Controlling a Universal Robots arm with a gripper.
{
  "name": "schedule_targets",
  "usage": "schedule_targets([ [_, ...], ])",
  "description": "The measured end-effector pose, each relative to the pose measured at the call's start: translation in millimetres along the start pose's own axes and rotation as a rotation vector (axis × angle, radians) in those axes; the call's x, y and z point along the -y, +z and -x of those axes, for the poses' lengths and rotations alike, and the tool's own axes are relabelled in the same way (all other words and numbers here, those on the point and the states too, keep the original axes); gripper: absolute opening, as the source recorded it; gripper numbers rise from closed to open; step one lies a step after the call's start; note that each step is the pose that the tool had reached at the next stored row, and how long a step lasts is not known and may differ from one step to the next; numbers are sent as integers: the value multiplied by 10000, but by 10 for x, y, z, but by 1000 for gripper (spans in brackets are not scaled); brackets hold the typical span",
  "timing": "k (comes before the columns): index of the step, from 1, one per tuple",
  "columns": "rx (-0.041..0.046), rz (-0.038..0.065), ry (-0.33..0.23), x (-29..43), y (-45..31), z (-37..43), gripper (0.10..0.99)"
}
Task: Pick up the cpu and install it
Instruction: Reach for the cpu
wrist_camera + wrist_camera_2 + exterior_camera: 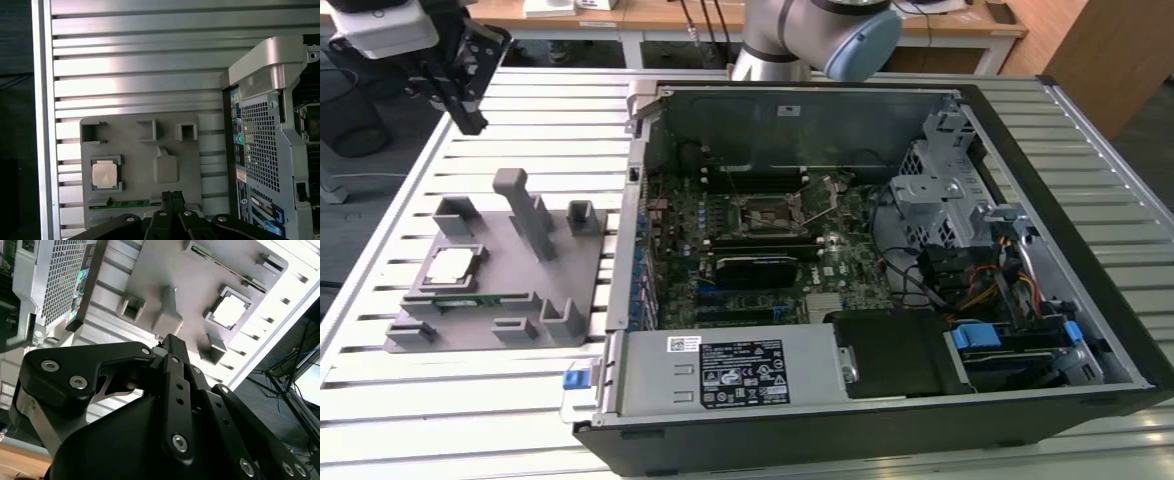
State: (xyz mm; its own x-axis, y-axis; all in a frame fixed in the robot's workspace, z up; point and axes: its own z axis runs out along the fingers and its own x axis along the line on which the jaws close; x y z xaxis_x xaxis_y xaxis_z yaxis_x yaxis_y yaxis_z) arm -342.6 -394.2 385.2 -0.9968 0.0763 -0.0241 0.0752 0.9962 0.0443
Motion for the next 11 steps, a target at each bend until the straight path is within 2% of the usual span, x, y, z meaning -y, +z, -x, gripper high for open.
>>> schedule_targets([
  [11,-44,-4,2,7,29,-464,106],
])
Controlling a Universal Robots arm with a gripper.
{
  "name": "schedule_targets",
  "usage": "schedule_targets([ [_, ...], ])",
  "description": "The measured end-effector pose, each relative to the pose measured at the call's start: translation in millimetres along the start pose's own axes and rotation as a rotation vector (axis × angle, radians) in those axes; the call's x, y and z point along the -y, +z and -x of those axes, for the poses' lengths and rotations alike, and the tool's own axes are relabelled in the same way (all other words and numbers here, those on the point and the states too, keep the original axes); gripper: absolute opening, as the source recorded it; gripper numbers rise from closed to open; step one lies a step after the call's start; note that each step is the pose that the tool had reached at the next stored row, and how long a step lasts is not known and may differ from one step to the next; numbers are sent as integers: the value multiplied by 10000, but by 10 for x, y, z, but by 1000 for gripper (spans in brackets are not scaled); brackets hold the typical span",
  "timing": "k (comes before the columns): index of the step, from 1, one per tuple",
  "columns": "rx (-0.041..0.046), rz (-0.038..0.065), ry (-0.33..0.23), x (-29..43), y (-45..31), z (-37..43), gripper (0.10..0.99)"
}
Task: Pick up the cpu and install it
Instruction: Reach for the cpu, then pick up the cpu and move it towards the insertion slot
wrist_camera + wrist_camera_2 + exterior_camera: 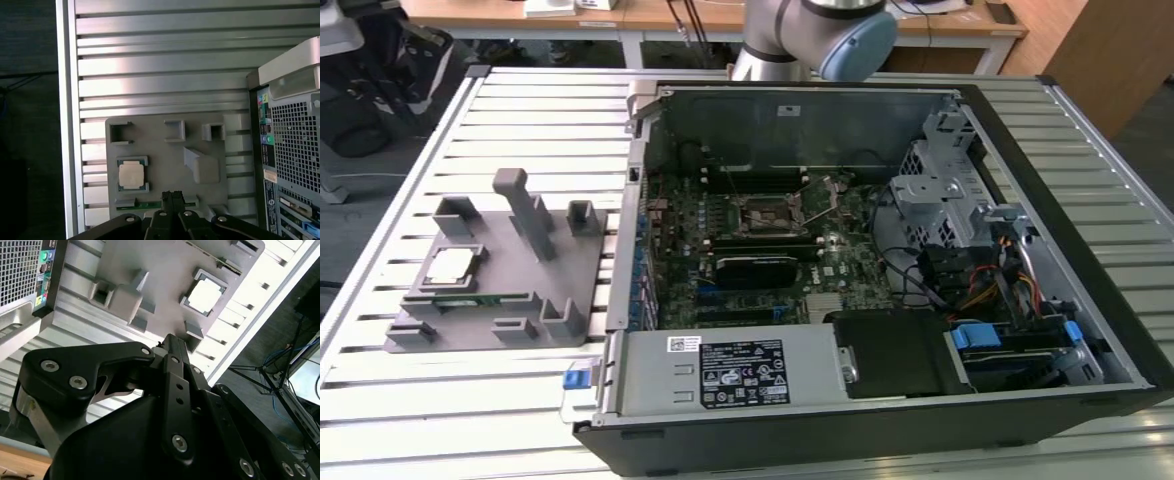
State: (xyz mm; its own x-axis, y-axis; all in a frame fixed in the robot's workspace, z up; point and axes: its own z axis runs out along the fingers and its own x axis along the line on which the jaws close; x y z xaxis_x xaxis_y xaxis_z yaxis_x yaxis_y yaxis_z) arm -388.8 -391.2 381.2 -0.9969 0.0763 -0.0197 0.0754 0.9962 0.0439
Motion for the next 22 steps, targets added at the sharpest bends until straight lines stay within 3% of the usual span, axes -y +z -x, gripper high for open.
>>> schedule_targets([
  [9,-33,-2,1,19,20,-350,106],
  [16,-57,0,1,15,39,-565,106],
  [22,-106,-4,4,17,71,-594,106],
])
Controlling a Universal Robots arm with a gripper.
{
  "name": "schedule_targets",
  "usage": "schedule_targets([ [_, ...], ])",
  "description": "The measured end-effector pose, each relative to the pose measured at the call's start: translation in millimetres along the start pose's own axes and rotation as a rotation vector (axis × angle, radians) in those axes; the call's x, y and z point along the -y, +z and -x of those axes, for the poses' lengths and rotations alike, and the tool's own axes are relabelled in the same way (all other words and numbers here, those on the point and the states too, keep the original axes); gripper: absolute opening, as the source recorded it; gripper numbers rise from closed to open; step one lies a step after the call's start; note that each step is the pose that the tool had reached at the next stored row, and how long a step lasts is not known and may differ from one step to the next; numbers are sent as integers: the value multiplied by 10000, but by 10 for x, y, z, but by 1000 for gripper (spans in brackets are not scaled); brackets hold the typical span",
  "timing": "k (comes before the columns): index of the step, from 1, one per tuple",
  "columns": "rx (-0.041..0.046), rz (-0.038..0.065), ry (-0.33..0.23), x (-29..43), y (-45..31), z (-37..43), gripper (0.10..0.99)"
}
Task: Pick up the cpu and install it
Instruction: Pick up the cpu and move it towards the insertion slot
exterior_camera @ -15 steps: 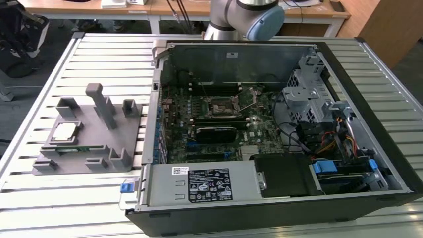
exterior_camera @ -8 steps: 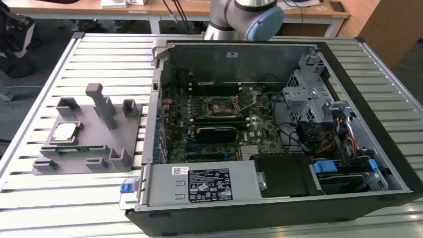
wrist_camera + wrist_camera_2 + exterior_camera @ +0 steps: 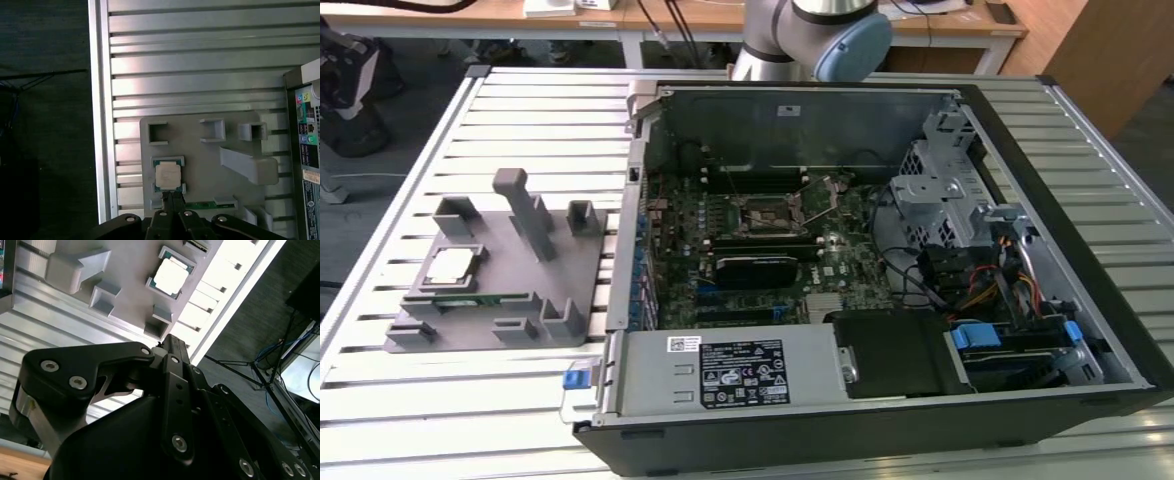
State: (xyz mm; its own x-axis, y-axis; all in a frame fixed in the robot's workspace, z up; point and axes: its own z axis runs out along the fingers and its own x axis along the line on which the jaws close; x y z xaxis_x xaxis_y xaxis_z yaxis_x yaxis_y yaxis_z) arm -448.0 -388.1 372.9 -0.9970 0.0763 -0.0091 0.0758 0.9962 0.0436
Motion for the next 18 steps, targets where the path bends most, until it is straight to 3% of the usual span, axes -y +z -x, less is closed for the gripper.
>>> schedule_targets([
  [10,-196,-14,-100,39,147,1,106],
  [17,-204,-15,-140,95,272,15,114],
  [18,-205,-15,-139,94,290,31,169],
])
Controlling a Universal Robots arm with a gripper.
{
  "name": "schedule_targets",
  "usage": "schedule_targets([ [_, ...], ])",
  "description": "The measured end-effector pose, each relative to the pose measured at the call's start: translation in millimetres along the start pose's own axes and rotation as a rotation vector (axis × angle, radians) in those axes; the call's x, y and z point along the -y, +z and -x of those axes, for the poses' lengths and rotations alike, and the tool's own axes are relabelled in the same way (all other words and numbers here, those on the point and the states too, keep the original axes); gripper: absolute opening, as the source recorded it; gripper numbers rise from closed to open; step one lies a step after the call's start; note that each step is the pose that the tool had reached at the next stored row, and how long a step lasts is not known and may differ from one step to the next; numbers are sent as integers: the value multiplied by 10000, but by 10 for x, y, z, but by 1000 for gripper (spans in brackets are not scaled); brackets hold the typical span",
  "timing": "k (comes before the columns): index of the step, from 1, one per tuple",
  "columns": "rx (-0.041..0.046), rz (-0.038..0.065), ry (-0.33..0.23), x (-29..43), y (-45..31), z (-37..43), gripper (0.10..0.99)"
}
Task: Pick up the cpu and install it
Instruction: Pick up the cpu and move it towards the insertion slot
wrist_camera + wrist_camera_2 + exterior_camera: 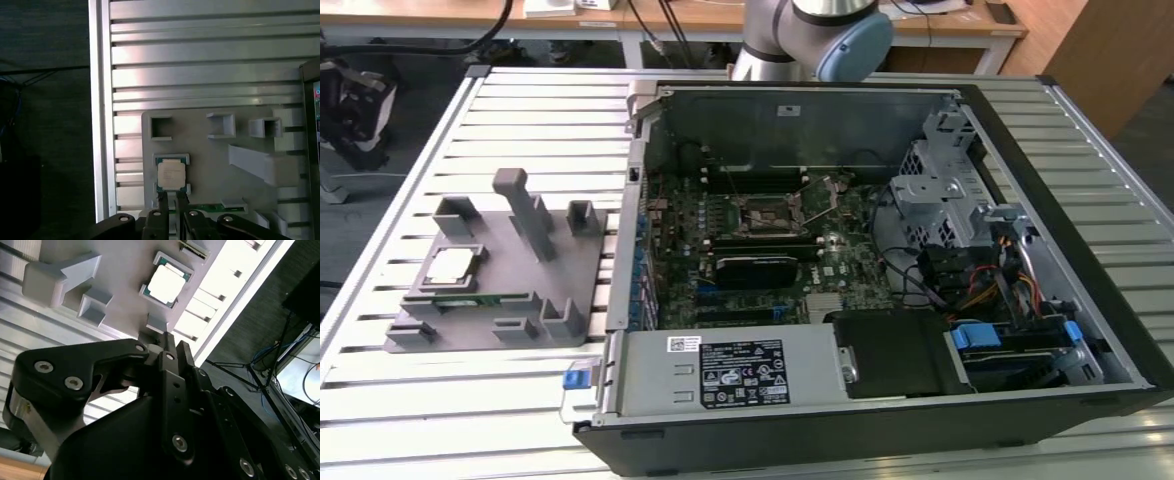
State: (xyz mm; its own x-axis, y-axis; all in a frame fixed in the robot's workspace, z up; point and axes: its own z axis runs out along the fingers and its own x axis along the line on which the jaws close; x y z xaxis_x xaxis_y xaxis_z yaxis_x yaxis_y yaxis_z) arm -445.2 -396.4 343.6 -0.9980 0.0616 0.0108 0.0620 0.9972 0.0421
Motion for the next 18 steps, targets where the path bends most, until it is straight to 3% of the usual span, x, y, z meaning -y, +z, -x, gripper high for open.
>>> schedule_targets([
  [1,3,2,-1,1,20,6,169],
  [3,1,1,-12,2,56,7,294],
  [4,0,0,-30,3,73,8,294],
  [9,-2,17,-71,8,166,9,525],
  [12,-3,30,-71,10,219,10,584],
  [15,-4,33,-71,12,274,10,765],
  [18,-5,32,-100,17,328,12,765],
])
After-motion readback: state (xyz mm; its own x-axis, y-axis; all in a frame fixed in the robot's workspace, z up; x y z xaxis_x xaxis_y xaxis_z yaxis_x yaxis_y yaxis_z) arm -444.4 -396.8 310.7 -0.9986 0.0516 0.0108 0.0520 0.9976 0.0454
